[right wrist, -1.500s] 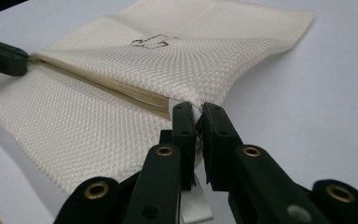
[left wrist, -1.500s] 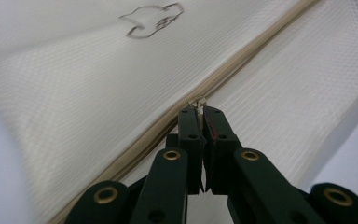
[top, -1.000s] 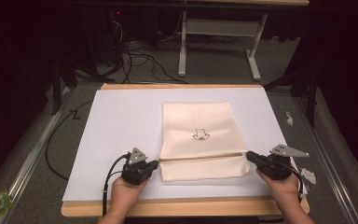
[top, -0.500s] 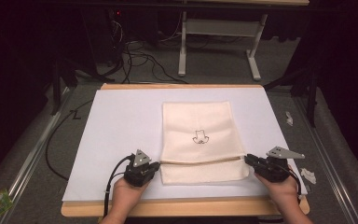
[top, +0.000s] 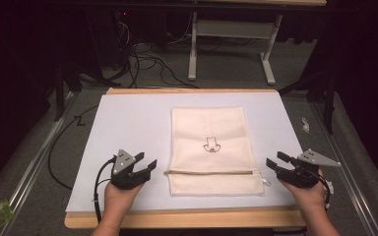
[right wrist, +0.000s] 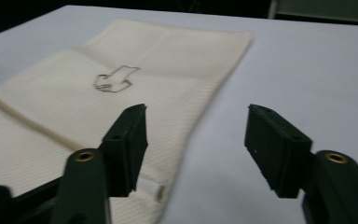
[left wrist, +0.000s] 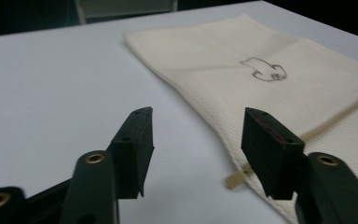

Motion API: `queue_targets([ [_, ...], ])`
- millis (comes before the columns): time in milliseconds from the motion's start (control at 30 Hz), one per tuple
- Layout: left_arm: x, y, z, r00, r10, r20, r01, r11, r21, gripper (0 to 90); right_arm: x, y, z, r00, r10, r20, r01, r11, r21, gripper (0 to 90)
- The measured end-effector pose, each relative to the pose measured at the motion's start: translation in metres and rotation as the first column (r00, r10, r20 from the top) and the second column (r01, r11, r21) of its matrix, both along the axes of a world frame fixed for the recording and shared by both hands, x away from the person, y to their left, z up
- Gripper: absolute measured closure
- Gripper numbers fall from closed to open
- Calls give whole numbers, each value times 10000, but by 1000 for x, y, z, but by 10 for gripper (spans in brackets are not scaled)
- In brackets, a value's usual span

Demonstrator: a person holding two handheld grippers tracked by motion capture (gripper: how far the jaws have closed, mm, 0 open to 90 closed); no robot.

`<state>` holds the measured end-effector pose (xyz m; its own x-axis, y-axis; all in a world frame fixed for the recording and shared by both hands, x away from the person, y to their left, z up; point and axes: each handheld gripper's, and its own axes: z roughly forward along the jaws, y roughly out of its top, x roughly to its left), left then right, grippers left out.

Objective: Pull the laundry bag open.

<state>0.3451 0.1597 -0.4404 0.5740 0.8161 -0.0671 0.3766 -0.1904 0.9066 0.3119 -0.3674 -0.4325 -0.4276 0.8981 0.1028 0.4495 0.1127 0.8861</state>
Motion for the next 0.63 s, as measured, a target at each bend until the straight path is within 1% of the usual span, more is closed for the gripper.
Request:
queue_targets([
  [67, 4, 10, 0, 9995, 300, -27, -300, 9995, -68, 359, 0, -10, 0, 9986, -478, 227, 485, 9985, -272, 310],
  [100, 6, 16, 0, 9987, 512, 7, -512, 9987, -9, 339, 0, -15, 0, 9965, -788, 260, 798, 9961, -380, 291],
  [133, 7, 21, -2, 9966, 814, 135, -817, 9965, 180, 320, 0, -21, -1, 9938, -1066, 300, 1079, 9932, -430, 266],
  [167, 9, 26, -3, 9935, 1127, 181, -1134, 9926, 434, 290, 0, -28, -2, 9908, -1294, 386, 1311, 9904, -442, 245],
  [200, 11, 31, -5, 9903, 1387, 66, -1388, 9887, 559, 254, 0, -34, -3, 9874, -1545, 327, 1557, 9871, -369, 225],
  [233, 13, 35, -5, 9875, 1578, -69, -1573, 9866, 443, 217, 1, -39, -5, 9849, -1718, 219, 1723, 9848, -226, 203],
  [267, 13, 38, -5, 9865, 1628, -160, -1625, 9866, 177, 190, 0, -43, -6, 9832, -1815, 191, 1817, 9833, -134, 197],
  [300, 13, 39, -4, 9870, 1601, -170, -1601, 9871, -19, 182, 0, -45, -6, 9820, -1883, 148, 1885, 9820, -79, 197],
  [367, 12, 37, -2, 9880, 1544, 68, -1545, 9879, 95, 177, 0, -43, -7, 9822, -1870, 143, 1872, 9822, -138, 189],
  [433, 11, 33, -1, 9897, 1417, 188, -1422, 9895, 262, 175, 2, -39, -8, 9850, -1716, 154, 1720, 9847, -291, 189],
  [533, 8, 30, -1, 9917, 1263, 252, -1275, 9904, 533, 174, 3, -36, -8, 9870, -1595, 216, 1603, 9861, -437, 189],
  [600, 6, 32, -1, 9916, 1267, 255, -1280, 9900, 592, 170, 5, -35, -7, 9863, -1633, 240, 1640, 9858, -354, 185],
  [633, 4, 34, -1, 9917, 1264, 231, -1275, 9904, 539, 170, 7, -35, -7, 9858, -1668, 207, 1674, 9854, -299, 181],
])
